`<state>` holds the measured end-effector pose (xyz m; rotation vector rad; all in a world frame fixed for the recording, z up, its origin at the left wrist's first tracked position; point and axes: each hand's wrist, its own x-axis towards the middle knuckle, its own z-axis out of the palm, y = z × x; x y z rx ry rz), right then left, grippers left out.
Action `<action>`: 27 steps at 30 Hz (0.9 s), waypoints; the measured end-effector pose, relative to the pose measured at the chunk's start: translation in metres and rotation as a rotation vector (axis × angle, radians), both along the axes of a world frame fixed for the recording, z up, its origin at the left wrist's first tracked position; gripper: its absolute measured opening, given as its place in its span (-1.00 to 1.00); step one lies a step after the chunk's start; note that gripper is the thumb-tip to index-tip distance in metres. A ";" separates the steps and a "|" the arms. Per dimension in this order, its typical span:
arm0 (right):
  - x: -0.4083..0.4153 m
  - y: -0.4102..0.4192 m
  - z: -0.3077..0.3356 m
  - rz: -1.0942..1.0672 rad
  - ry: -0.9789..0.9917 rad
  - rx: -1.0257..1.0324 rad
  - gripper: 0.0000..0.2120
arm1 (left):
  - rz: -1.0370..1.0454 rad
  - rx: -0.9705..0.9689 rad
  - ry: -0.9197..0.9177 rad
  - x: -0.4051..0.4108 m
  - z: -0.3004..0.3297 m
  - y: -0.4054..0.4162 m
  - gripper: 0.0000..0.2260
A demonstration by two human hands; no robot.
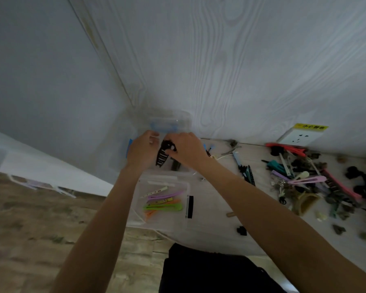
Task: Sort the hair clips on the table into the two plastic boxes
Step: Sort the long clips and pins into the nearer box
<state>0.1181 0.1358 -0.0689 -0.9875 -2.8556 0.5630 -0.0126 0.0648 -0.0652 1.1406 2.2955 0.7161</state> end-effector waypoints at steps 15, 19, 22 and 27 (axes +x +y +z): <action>0.208 -0.014 -0.046 -0.580 0.016 -0.069 -0.66 | -0.588 0.378 0.075 0.131 0.008 0.014 -0.76; 0.230 -0.021 -0.069 -0.448 -0.173 -0.166 -0.64 | -0.705 -0.082 0.100 0.179 -0.027 0.043 -0.59; 0.240 -0.029 -0.073 -0.440 -0.185 -0.192 -0.63 | -0.758 -0.240 0.184 0.194 -0.051 0.052 -0.50; 0.287 -0.037 -0.069 -0.565 0.042 0.077 -0.75 | -0.867 -0.332 0.223 0.221 -0.069 0.047 -0.42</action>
